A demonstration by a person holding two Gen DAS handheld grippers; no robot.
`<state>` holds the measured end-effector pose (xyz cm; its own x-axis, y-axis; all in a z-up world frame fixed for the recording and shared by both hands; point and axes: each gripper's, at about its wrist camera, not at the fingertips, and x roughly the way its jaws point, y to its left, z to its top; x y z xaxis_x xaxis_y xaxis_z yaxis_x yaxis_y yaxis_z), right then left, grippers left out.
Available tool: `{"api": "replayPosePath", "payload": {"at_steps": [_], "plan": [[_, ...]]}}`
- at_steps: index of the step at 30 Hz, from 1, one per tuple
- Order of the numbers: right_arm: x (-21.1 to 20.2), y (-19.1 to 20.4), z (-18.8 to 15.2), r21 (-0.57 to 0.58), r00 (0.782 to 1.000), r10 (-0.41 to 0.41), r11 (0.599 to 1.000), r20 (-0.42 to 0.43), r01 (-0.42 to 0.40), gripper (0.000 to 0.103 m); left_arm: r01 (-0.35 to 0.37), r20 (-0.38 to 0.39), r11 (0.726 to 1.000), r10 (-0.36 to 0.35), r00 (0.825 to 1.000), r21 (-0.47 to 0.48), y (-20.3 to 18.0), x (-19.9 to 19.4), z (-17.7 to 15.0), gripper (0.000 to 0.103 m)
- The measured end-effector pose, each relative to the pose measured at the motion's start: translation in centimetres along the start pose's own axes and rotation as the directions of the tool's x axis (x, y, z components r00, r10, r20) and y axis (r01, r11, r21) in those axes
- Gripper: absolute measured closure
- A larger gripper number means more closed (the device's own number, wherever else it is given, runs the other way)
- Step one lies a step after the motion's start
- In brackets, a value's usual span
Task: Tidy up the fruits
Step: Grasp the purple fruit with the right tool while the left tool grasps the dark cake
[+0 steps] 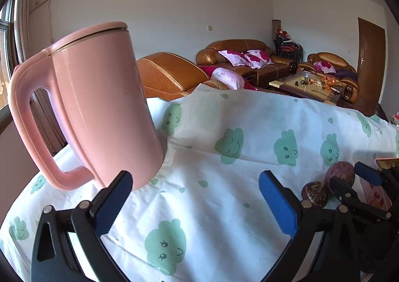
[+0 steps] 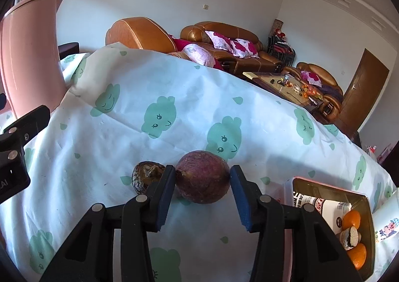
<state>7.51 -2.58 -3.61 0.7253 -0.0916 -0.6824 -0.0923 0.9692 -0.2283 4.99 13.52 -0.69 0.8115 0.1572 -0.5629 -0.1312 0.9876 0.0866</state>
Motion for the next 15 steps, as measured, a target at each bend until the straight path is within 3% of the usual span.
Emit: {"api": "replayPosePath", "payload": {"at_steps": [7, 13, 15], "plan": [[1.3, -1.5, 0.2, 0.100, 0.995, 0.098, 0.990, -0.024, -0.095, 0.048, 0.018, -0.003, 1.000, -0.018, 1.000, -0.018, 0.1, -0.1, 0.2, 0.000], [3.3, -3.3, 0.3, 0.295, 0.965, 0.254, 0.928, -0.057, -0.227, 0.047, 0.023, -0.017, 1.000, -0.023, 1.000, -0.018, 0.0, 0.4, 0.2, 0.000], [3.4, -3.3, 0.2, 0.317, 0.961, 0.269, 0.918, -0.057, -0.238, 0.050, 0.027, -0.023, 0.999, -0.027, 0.999, -0.025, 0.0, 0.5, 0.2, 0.000]]}}
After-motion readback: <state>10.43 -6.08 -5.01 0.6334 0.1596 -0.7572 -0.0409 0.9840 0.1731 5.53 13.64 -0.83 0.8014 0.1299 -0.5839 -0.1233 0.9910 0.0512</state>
